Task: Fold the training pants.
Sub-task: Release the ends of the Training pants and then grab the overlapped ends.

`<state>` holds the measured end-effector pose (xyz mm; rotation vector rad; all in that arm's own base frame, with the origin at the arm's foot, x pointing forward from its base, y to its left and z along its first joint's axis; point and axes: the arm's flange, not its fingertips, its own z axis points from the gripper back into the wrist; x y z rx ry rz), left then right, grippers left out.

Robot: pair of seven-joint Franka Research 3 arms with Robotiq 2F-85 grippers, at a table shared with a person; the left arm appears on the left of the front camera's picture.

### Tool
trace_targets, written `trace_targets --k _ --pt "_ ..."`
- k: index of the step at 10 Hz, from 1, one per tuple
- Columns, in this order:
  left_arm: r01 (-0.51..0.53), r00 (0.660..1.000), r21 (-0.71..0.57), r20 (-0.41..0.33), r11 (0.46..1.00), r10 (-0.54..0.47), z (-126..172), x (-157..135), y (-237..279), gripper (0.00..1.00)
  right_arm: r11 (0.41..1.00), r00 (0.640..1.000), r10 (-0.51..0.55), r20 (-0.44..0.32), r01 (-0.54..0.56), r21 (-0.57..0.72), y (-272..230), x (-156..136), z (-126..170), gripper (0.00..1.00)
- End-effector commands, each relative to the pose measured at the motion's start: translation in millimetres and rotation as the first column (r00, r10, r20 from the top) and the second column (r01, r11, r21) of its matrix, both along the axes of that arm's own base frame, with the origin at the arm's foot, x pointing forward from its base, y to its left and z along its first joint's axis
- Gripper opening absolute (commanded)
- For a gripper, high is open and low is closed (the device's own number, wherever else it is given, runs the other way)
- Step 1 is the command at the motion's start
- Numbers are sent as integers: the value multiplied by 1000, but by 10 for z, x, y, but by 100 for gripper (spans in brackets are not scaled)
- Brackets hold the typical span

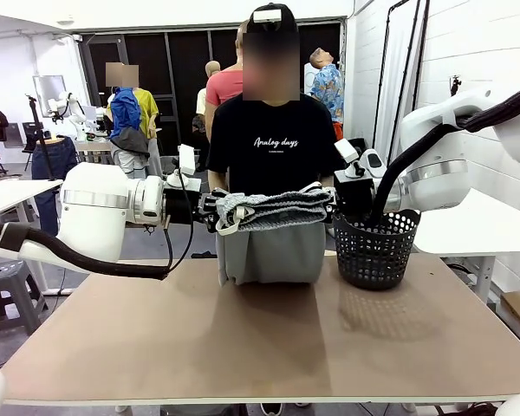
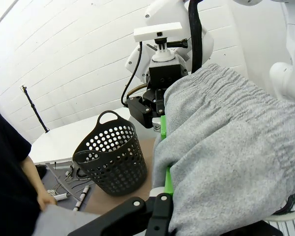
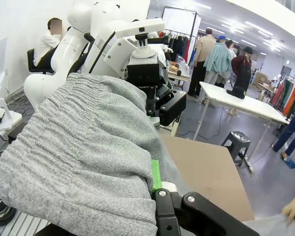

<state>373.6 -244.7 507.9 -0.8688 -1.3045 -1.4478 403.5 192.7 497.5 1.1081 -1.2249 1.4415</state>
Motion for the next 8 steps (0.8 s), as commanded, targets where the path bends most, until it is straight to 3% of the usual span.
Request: trace_targets --k 1,8 --pt "3 1000 -2 5 1000 -2 31 -1 -17 0 999 1000 -1 8 1 38 0 -52 -1 0" --pt "3 1000 -2 5 1000 -2 31 -1 -17 0 999 1000 -1 8 1 38 0 -52 -1 0"
